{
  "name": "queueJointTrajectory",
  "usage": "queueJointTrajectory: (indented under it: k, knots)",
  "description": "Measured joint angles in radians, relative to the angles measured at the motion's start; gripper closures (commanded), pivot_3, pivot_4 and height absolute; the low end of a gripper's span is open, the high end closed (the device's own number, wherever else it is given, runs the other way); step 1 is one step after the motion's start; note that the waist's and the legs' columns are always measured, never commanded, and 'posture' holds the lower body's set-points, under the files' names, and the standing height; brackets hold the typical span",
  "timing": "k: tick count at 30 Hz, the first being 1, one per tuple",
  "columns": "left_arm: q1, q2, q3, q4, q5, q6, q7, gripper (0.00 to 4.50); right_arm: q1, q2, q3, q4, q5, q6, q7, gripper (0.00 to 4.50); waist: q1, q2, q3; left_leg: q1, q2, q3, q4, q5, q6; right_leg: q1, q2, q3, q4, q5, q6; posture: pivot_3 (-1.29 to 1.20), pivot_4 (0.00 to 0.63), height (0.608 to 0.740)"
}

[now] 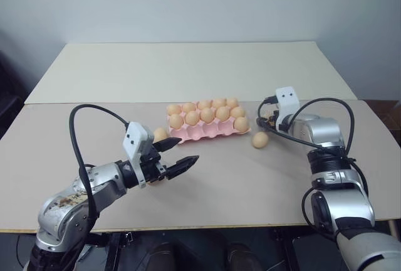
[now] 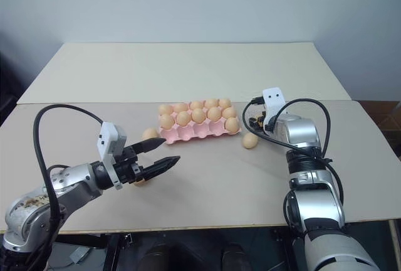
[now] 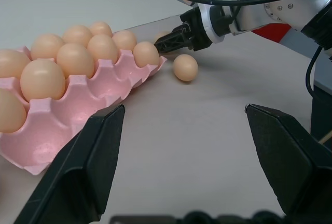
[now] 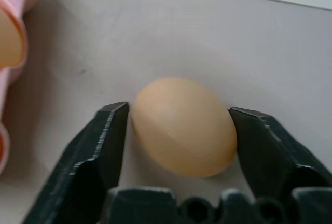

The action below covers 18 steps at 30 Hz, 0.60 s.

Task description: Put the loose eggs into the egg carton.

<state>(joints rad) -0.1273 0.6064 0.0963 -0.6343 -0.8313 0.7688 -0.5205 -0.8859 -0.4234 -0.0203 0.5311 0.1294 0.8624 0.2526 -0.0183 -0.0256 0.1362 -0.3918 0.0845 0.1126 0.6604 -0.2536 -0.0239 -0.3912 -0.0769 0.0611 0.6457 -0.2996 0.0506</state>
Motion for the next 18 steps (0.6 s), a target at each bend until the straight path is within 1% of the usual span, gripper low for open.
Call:
queueJointTrajectory:
  k: [2, 6, 9, 11, 13, 15, 18]
  knots:
    - [-0.007, 0.003, 0.002, 0.0, -0.003, 0.0, 0.0, 0.45, 0.001, 0.001, 0.0, 0.001, -0.007, -0.011, -0.002, 2.11, 0.0, 0.0, 0.0, 0.0, 0.0, 0.0, 0.0, 0.0, 0.0, 0.0, 0.0, 0.0, 0.0, 0.0, 0.0, 0.0, 0.15, 0.74]
    - [-0.011, 0.004, 0.004, 0.0, -0.007, 0.0, 0.0, 0.45, 0.007, 0.002, 0.0, -0.009, -0.009, -0.018, -0.003, 2.15, 0.0, 0.0, 0.0, 0.0, 0.0, 0.0, 0.0, 0.001, -0.002, 0.0, 0.0, 0.0, 0.0, 0.0, 0.0, 0.0, 0.15, 0.74]
    - [-0.011, 0.01, 0.004, 0.0, -0.01, 0.0, -0.001, 0.45, 0.036, 0.002, 0.001, -0.069, -0.008, -0.014, 0.005, 2.16, 0.0, 0.0, 0.0, 0.0, 0.0, 0.0, 0.0, 0.001, -0.002, 0.0, 0.0, 0.0, 0.0, 0.0, 0.0, 0.0, 0.15, 0.74]
    - [-0.01, 0.02, 0.008, 0.0, -0.012, 0.0, -0.003, 0.45, 0.055, -0.003, 0.007, -0.14, -0.006, 0.006, 0.024, 2.17, 0.0, 0.0, 0.0, -0.001, 0.0, 0.0, 0.0, 0.001, -0.002, -0.001, 0.0, 0.0, 0.0, 0.0, 0.0, 0.0, 0.15, 0.74]
    - [0.009, 0.04, 0.033, 0.0, -0.012, -0.001, -0.009, 0.45, 0.077, -0.022, 0.012, -0.258, 0.014, 0.046, 0.061, 2.17, -0.001, 0.0, 0.0, -0.002, 0.0, 0.0, 0.0, 0.001, -0.002, -0.003, 0.0, 0.0, 0.0, 0.0, 0.0, 0.0, 0.15, 0.74]
    - [0.037, 0.065, 0.076, 0.001, -0.01, -0.002, -0.013, 0.45, 0.084, -0.046, 0.011, -0.409, 0.05, 0.098, 0.11, 2.17, -0.002, 0.0, 0.0, -0.008, 0.0, 0.0, 0.0, 0.002, -0.003, -0.01, 0.0, 0.0, 0.002, 0.0, 0.0, 0.0, 0.15, 0.74]
    - [0.072, 0.075, 0.113, 0.001, 0.01, -0.016, -0.015, 0.45, 0.083, -0.036, 0.019, -0.558, 0.084, 0.151, 0.139, 2.17, -0.002, 0.0, 0.0, -0.008, 0.001, 0.0, 0.0, 0.002, -0.003, -0.011, 0.0, 0.0, 0.002, 0.0, 0.0, 0.0, 0.15, 0.74]
